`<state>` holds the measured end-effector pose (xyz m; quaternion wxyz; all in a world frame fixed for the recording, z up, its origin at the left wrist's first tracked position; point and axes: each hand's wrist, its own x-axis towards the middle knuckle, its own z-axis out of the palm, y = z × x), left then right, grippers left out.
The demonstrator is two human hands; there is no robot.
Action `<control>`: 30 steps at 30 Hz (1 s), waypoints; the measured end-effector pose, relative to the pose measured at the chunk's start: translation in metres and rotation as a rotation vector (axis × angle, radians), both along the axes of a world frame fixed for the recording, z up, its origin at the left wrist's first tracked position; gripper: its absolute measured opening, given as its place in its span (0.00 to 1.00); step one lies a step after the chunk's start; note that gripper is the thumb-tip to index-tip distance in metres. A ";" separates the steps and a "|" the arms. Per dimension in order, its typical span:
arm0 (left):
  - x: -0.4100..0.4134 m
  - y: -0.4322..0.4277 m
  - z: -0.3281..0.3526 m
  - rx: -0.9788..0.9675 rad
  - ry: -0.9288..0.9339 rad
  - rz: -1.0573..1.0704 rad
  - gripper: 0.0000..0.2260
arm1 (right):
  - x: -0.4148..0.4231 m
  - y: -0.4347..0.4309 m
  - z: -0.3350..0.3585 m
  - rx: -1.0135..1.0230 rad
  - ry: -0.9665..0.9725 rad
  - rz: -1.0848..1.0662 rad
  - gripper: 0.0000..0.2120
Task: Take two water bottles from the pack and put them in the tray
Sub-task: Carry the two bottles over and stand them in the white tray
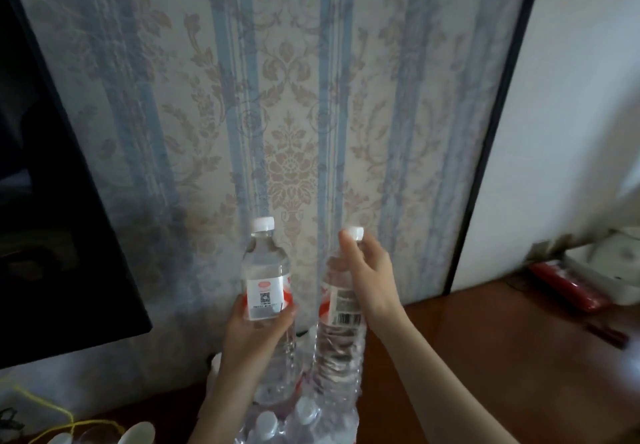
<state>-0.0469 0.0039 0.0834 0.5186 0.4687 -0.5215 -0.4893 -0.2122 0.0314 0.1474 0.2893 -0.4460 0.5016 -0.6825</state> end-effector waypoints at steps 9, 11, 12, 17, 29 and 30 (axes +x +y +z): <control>-0.130 0.029 0.020 -0.033 -0.041 -0.317 0.15 | -0.116 0.054 0.028 -0.008 0.095 -0.231 0.13; -0.167 0.042 0.028 -0.053 -0.036 -0.392 0.19 | -0.150 0.070 0.036 -0.020 0.131 -0.260 0.15; -0.186 0.049 0.031 -0.061 -0.038 -0.418 0.22 | -0.168 0.079 0.038 -0.024 0.139 -0.276 0.16; -0.294 0.085 0.040 -0.113 -0.032 -0.506 0.26 | -0.267 0.126 0.048 -0.036 0.175 -0.373 0.14; -0.544 0.178 0.053 -0.253 0.030 -0.699 0.22 | -0.496 0.245 0.066 -0.013 0.266 -0.647 0.13; -0.559 0.182 0.052 -0.251 0.028 -0.707 0.23 | -0.508 0.252 0.065 0.004 0.282 -0.650 0.14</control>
